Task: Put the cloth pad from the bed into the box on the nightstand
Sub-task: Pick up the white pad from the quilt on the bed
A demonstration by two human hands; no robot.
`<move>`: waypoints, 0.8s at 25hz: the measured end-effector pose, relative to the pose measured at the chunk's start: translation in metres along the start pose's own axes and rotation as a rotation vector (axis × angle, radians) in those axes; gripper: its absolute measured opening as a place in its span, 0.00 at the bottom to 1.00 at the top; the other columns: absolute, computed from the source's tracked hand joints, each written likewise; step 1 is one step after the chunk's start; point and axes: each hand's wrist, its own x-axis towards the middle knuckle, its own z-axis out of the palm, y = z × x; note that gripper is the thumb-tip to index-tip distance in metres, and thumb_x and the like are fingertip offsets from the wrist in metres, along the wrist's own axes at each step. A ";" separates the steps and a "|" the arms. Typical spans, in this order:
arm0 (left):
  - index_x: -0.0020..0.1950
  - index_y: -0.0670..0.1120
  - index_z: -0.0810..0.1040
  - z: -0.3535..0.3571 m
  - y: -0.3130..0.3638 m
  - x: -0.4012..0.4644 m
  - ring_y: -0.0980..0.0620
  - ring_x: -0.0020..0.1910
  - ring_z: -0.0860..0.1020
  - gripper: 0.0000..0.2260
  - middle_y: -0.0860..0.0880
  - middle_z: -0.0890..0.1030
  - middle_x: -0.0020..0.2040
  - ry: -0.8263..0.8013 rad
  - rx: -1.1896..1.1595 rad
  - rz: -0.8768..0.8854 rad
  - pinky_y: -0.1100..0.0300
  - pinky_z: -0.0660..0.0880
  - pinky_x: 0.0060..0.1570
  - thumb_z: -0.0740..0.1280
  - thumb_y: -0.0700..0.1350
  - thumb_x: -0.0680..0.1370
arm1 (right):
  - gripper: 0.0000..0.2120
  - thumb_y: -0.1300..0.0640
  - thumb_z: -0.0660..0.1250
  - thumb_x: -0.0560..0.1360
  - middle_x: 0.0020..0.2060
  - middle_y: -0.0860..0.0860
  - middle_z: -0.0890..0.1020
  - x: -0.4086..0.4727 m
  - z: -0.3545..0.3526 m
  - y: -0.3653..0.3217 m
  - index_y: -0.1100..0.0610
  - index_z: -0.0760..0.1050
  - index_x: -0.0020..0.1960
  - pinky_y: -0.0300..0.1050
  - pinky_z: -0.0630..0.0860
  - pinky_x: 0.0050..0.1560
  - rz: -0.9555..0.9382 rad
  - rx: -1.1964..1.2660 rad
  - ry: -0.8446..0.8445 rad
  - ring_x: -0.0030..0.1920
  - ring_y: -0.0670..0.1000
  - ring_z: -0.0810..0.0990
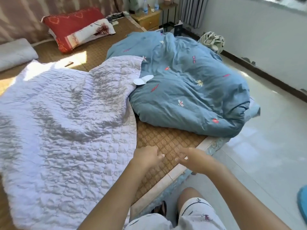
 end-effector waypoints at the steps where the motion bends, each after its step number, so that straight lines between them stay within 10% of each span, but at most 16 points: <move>1: 0.63 0.46 0.70 -0.010 0.001 0.018 0.46 0.57 0.77 0.20 0.46 0.78 0.60 -0.004 -0.001 -0.014 0.53 0.70 0.47 0.54 0.58 0.79 | 0.20 0.44 0.58 0.77 0.61 0.53 0.78 0.019 -0.014 0.005 0.53 0.71 0.63 0.48 0.75 0.54 -0.012 -0.003 -0.012 0.56 0.56 0.78; 11: 0.58 0.44 0.72 -0.099 0.009 0.252 0.42 0.54 0.77 0.17 0.44 0.78 0.56 0.033 -0.133 -0.161 0.50 0.72 0.51 0.53 0.54 0.80 | 0.26 0.45 0.56 0.78 0.71 0.54 0.67 0.267 -0.167 0.067 0.49 0.55 0.74 0.53 0.71 0.63 -0.224 -0.160 -0.074 0.67 0.58 0.69; 20: 0.67 0.46 0.67 -0.130 -0.087 0.500 0.42 0.60 0.73 0.17 0.44 0.74 0.61 0.358 -0.116 -0.332 0.48 0.72 0.54 0.56 0.50 0.80 | 0.32 0.36 0.50 0.76 0.78 0.50 0.43 0.560 -0.177 0.060 0.42 0.43 0.75 0.67 0.39 0.72 -0.465 -0.490 0.209 0.77 0.55 0.42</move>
